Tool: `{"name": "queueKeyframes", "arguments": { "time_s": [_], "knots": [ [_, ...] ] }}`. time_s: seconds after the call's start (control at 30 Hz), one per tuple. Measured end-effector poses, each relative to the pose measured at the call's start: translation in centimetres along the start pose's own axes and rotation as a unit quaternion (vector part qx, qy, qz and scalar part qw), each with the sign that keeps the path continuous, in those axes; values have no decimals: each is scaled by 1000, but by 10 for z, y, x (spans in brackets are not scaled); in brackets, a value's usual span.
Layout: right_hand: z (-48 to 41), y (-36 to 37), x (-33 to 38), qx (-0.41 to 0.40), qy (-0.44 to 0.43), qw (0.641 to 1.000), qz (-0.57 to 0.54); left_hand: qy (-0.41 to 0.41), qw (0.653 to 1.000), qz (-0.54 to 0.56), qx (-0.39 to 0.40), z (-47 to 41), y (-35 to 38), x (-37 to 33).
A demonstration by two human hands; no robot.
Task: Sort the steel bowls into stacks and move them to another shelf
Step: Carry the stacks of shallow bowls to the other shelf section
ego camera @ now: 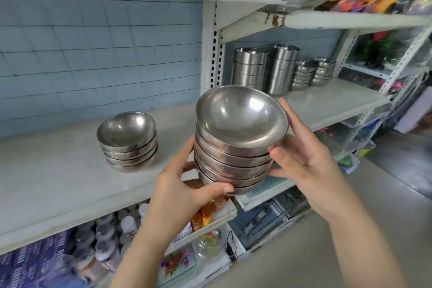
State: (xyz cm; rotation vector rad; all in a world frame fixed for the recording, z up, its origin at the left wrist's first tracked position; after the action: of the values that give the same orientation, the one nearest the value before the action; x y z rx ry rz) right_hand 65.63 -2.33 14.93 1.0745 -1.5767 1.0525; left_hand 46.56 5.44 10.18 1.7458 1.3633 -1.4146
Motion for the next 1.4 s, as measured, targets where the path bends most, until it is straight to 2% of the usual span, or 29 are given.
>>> {"name": "queueKeyframes", "arguments": {
  "time_s": [0.27, 0.6, 0.8, 1.1, 1.23, 1.4],
  "knots": [
    [4, -128, -30, -58, 30, 998, -11, -3, 998, 10, 69, -47, 131, -1],
    [-54, -242, -71, -113, 37, 992, -37, -13, 993, 30, 113, -145, 245, 23],
    [-95, -322, -91, -168, 44, 984, 39, -12, 986, 64, 153, -219, 325, 39],
    [-138, -465, -143, -220, 81, 972, 27, 0, 974, 58, 218, -309, 472, 54],
    [-162, -534, -167, -200, 80, 976, 18, -4, 976, 66, 208, -341, 538, 59],
    [-194, -611, -171, -110, 74, 991, 9, -14, 984, 79, 157, -372, 607, 58]
  ]
}}
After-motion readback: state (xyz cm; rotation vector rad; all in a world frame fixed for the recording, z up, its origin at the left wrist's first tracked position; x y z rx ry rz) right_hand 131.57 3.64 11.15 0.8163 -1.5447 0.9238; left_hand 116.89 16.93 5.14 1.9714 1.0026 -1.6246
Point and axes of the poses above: each hand's wrist, its own z-axis away from the middle knuckle, its own y-axis out of the palm, x = y × z, the point moved 8 cm from there along -z, towards the middle knuckle, and after that the axes turned 5 degrees about y, right-handed, at the moved point
